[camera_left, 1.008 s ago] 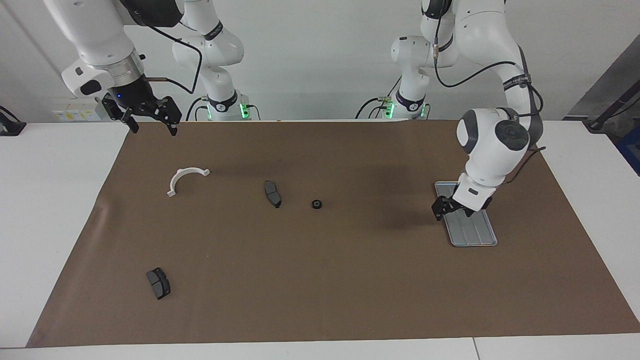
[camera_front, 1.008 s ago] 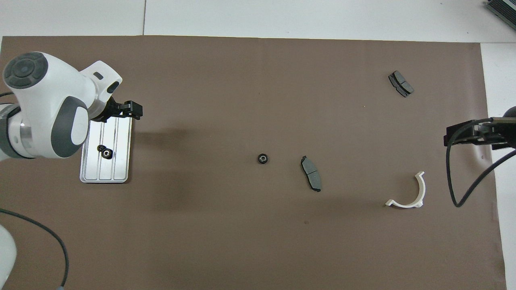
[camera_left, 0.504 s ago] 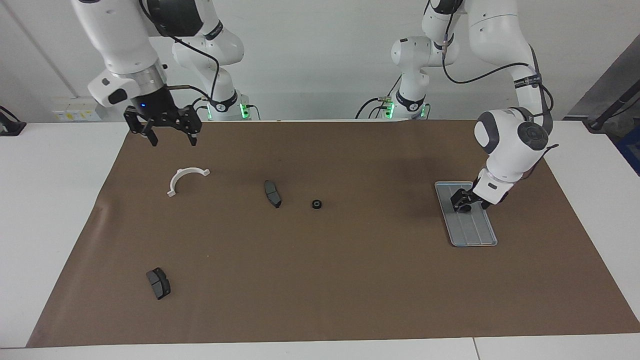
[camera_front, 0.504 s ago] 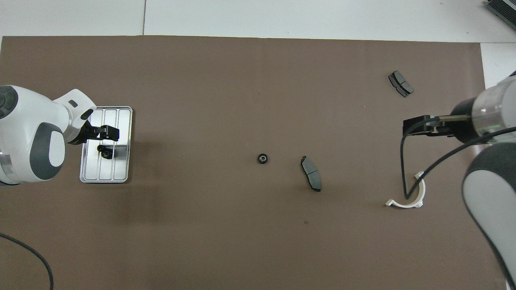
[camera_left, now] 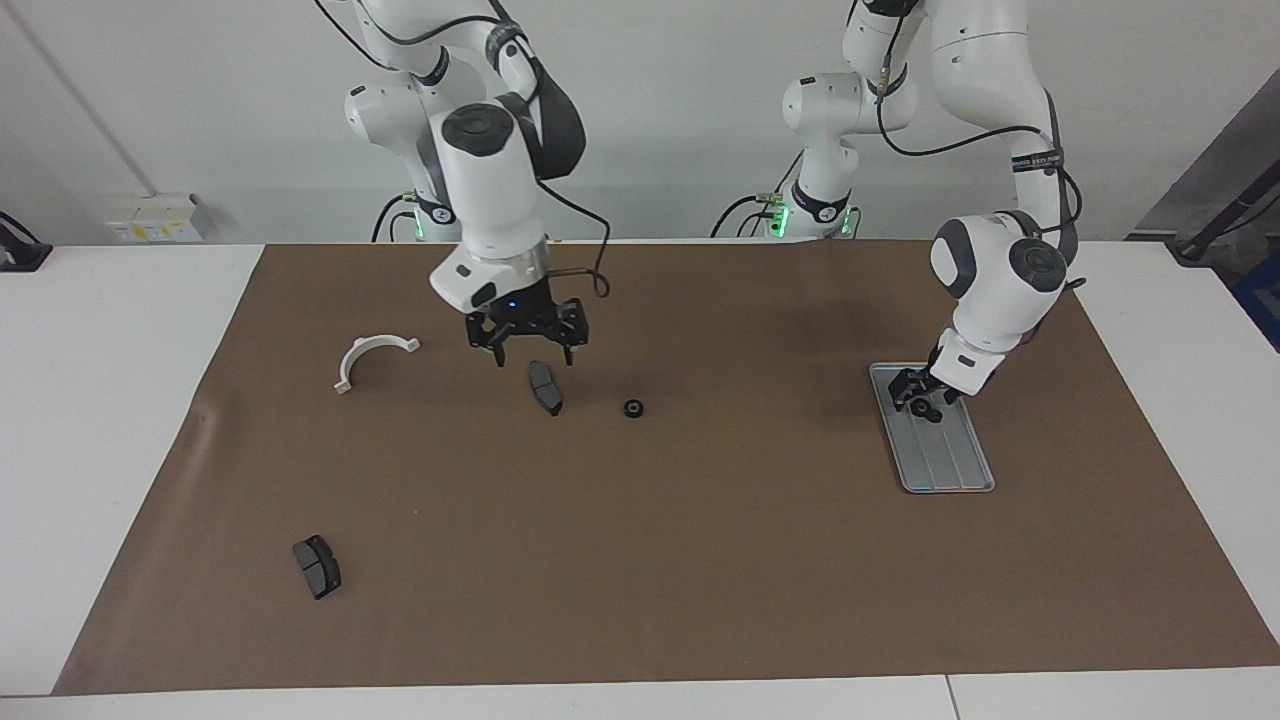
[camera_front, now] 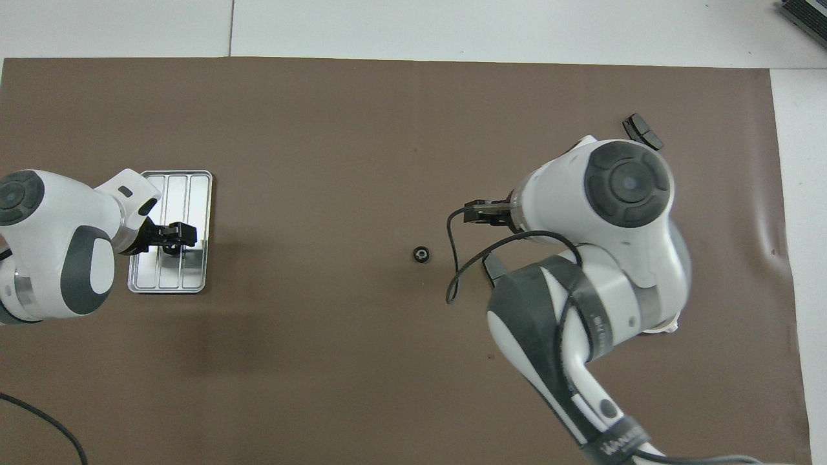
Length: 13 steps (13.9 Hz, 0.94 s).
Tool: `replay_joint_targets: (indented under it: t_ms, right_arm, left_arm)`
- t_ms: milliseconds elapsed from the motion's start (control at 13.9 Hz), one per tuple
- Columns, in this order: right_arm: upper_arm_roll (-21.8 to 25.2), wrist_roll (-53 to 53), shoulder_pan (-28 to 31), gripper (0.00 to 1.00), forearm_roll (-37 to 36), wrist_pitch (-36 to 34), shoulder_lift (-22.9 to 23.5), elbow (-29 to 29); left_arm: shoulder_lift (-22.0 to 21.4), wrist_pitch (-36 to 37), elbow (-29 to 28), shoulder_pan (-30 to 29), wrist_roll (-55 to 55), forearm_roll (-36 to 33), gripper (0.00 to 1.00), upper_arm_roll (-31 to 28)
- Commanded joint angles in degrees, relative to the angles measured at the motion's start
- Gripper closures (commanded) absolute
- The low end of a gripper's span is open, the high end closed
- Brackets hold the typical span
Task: Place bearing gear from tray to pile
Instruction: 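Grasp the mid-table gear with the right gripper while the left gripper grasps another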
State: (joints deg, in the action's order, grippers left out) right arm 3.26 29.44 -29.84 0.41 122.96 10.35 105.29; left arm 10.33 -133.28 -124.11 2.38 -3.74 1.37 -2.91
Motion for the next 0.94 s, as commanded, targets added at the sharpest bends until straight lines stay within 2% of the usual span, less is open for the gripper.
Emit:
replay_joint_targets:
  t_ms: [0, 360, 648, 864]
  right_arm:
    - [0.35, 2.20, -4.07, 0.00, 0.74, 5.42, 5.45, -0.34]
    - [0.52, 5.79, -9.44, 0.00, -1.01, 16.06, 15.38, -0.34]
    - [0.52, 5.72, -9.53, 0.00, -2.86, 12.84, 15.40, 0.45]
    - [0.44, 5.89, -9.45, 0.00, -4.36, 10.81, 15.14, 0.45]
  left_arm:
    - [-2.34, -1.89, -3.24, 0.16, -4.77, -0.76, 0.23, 0.37]
    - [-2.42, -3.30, -3.86, 0.17, -8.56, -0.76, 0.35, 0.37]
    - [-2.42, -3.83, -4.12, -0.54, -8.74, -0.76, 0.50, 0.28]
    - [-2.42, -4.53, -4.48, -0.54, -9.53, -0.76, 0.53, 0.19]
